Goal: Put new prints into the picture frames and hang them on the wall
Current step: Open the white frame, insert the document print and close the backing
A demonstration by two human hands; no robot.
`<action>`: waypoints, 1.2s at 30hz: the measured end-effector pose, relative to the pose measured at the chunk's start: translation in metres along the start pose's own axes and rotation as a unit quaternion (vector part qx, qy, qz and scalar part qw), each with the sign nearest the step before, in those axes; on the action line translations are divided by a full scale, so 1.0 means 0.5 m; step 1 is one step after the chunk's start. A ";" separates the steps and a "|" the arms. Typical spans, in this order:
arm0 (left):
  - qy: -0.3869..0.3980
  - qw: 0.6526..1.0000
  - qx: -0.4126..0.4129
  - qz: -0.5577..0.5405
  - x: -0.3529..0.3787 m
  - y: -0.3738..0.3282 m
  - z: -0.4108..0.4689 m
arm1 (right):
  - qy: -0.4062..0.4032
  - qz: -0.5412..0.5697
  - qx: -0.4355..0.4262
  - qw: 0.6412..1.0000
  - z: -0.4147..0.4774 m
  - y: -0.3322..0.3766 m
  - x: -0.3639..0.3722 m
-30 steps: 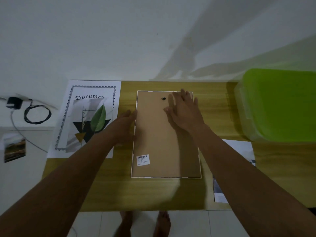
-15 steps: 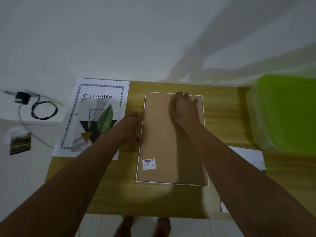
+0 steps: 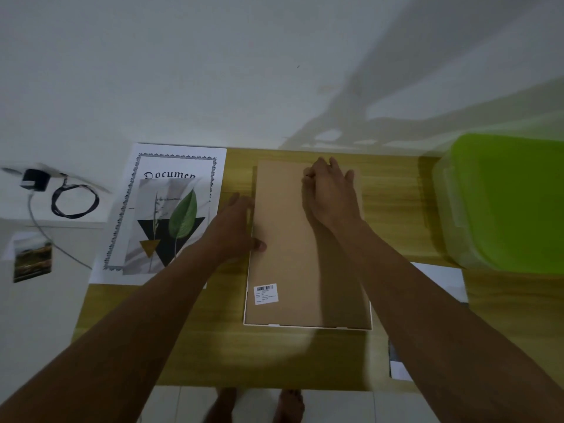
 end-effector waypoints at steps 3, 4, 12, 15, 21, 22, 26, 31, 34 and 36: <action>-0.020 0.999 -0.006 -0.031 0.003 -0.002 -0.002 | 0.009 0.012 0.037 0.999 -0.014 -0.031 -0.024; -0.025 0.999 -0.005 -0.031 0.003 -0.004 -0.003 | 0.018 0.023 0.066 0.997 -0.021 -0.048 -0.032; -0.032 0.993 0.005 -0.110 -0.003 -0.038 -0.014 | 0.040 0.101 0.192 0.975 -0.080 -0.131 -0.062; -0.040 0.985 0.009 -0.168 -0.001 -0.046 -0.020 | 0.031 0.181 0.220 0.958 -0.086 -0.133 -0.065; -0.045 0.970 0.007 -0.239 -0.007 -0.032 -0.023 | -0.013 0.276 0.274 0.921 -0.111 -0.139 -0.081; -0.043 0.969 0.007 -0.245 -0.010 -0.032 -0.024 | -0.010 0.307 0.286 0.907 -0.115 -0.140 -0.082; -0.048 0.957 0.006 -0.288 -0.024 -0.036 -0.032 | 0.031 0.493 0.305 0.814 -0.127 -0.140 -0.096; -0.037 0.942 0.020 -0.333 -0.039 -0.048 -0.049 | 0.073 0.490 0.268 0.826 -0.155 -0.127 -0.113; -0.028 0.932 0.023 -0.360 -0.052 -0.062 -0.067 | 0.026 0.535 0.261 0.803 -0.181 -0.122 -0.129; -0.029 0.927 0.021 -0.372 -0.061 -0.073 -0.083 | 0.014 0.551 0.245 0.797 -0.199 -0.115 -0.145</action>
Point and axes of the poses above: each hand's wrist, its own z-axis towards the middle knuckle, its own x-axis out of the palm, y = z × x, the point moved 4 cm from there along z, towards the middle knuckle, and after that the axes turned 5 degrees about x, right-handed, at the moved point
